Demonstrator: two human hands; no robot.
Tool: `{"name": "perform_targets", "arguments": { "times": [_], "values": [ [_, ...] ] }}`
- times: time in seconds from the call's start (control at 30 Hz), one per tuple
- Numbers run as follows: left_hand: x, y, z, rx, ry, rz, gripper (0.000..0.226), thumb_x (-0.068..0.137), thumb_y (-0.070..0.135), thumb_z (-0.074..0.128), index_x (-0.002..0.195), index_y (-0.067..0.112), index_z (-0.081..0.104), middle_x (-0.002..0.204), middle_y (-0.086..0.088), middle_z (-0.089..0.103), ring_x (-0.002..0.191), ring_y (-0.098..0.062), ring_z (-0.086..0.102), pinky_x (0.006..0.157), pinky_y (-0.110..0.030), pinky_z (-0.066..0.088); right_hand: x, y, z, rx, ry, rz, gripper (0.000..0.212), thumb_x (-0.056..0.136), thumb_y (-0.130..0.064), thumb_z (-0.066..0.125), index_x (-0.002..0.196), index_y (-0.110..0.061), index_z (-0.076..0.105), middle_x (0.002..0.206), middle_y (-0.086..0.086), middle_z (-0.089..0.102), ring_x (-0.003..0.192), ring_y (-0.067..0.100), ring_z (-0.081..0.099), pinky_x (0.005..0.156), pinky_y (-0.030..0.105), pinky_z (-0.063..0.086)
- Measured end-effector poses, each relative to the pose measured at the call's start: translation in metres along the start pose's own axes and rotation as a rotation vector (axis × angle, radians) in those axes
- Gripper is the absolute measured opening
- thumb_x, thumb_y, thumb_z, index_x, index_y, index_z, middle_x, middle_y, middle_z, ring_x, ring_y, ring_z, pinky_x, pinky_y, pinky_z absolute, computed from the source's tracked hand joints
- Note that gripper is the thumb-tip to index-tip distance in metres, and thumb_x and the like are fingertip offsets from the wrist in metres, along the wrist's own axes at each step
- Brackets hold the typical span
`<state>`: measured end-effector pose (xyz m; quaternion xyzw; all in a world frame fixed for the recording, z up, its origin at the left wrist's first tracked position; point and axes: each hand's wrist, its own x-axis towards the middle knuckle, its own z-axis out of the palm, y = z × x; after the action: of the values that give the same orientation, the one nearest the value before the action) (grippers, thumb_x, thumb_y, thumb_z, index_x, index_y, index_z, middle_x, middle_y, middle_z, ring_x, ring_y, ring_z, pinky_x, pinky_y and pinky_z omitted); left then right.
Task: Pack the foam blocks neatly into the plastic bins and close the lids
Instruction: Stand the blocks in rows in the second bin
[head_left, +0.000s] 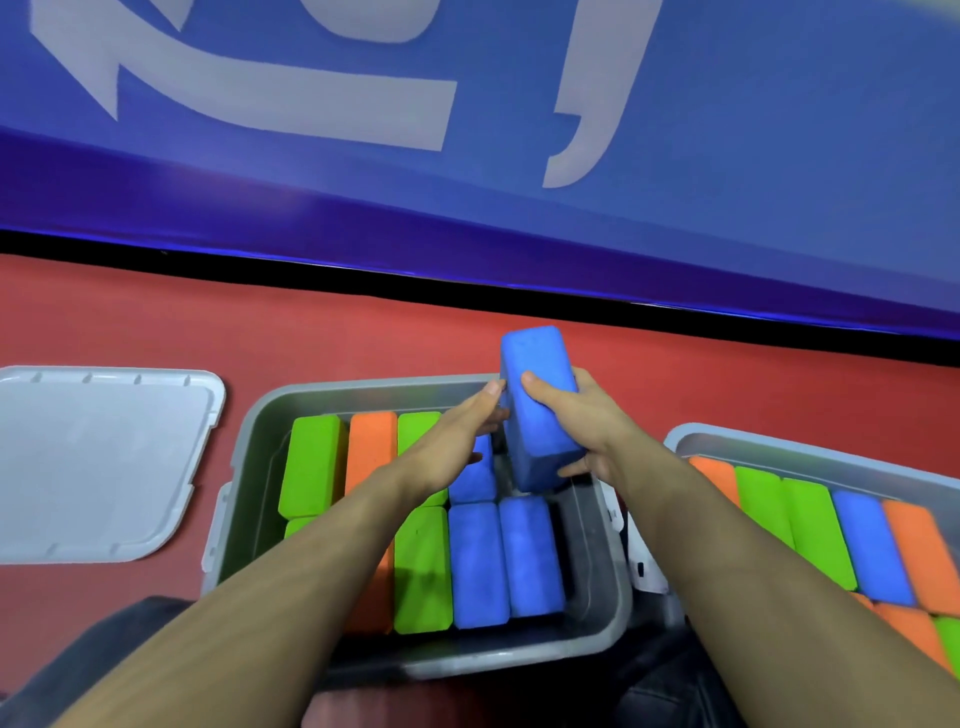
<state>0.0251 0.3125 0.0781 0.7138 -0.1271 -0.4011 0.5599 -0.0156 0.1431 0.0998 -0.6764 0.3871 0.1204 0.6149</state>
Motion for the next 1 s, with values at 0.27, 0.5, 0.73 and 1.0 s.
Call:
{"name": "perform_targets", "arguments": {
  "times": [0.27, 0.5, 0.73, 1.0],
  "values": [
    [0.013, -0.051, -0.03, 0.352, 0.32, -0.129, 0.058, 0.105, 0.035, 0.05, 0.156, 0.014, 0.031, 0.158, -0.012, 0.039, 0.144, -0.023, 0.039, 0.115, -0.029, 0.031, 0.024, 0.02, 0.02, 0.11, 0.013, 0.044, 0.044, 0.092, -0.055, 0.066, 0.13, -0.043, 0.049, 0.133, -0.01, 0.058, 0.117, 0.031, 0.058, 0.092, 0.068, 0.046],
    [-0.013, -0.112, -0.111, 0.699, 0.494, -0.416, 0.076, 0.098, 0.048, 0.057, 0.159, 0.015, 0.026, 0.16, -0.023, 0.025, 0.151, -0.036, 0.022, 0.122, -0.041, 0.02, 0.06, 0.06, 0.021, 0.137, -0.016, 0.058, 0.054, 0.081, -0.062, 0.074, 0.128, -0.042, 0.058, 0.118, -0.011, 0.071, 0.106, 0.022, 0.069, 0.093, 0.055, 0.055],
    [-0.018, -0.154, -0.166, 0.428, 0.592, -0.609, 0.084, 0.096, 0.042, 0.065, 0.155, 0.001, 0.022, 0.153, -0.025, 0.038, 0.139, -0.042, 0.041, 0.114, -0.048, 0.036, 0.08, 0.071, 0.029, 0.139, -0.008, -0.032, 0.035, 0.093, -0.042, 0.071, 0.123, -0.028, 0.06, 0.115, -0.003, 0.072, 0.106, 0.02, 0.069, 0.096, 0.043, 0.057],
    [-0.001, -0.172, -0.155, 0.32, 0.573, -0.615, 0.06, 0.085, 0.04, 0.079, 0.124, -0.001, 0.06, 0.121, -0.018, 0.065, 0.11, -0.036, 0.063, 0.094, -0.042, 0.052, 0.1, 0.083, 0.028, 0.143, -0.016, 0.029, 0.044, 0.086, -0.042, 0.079, 0.124, -0.027, 0.063, 0.11, -0.002, 0.076, 0.097, 0.022, 0.074, 0.085, 0.045, 0.061]
  ]
}}
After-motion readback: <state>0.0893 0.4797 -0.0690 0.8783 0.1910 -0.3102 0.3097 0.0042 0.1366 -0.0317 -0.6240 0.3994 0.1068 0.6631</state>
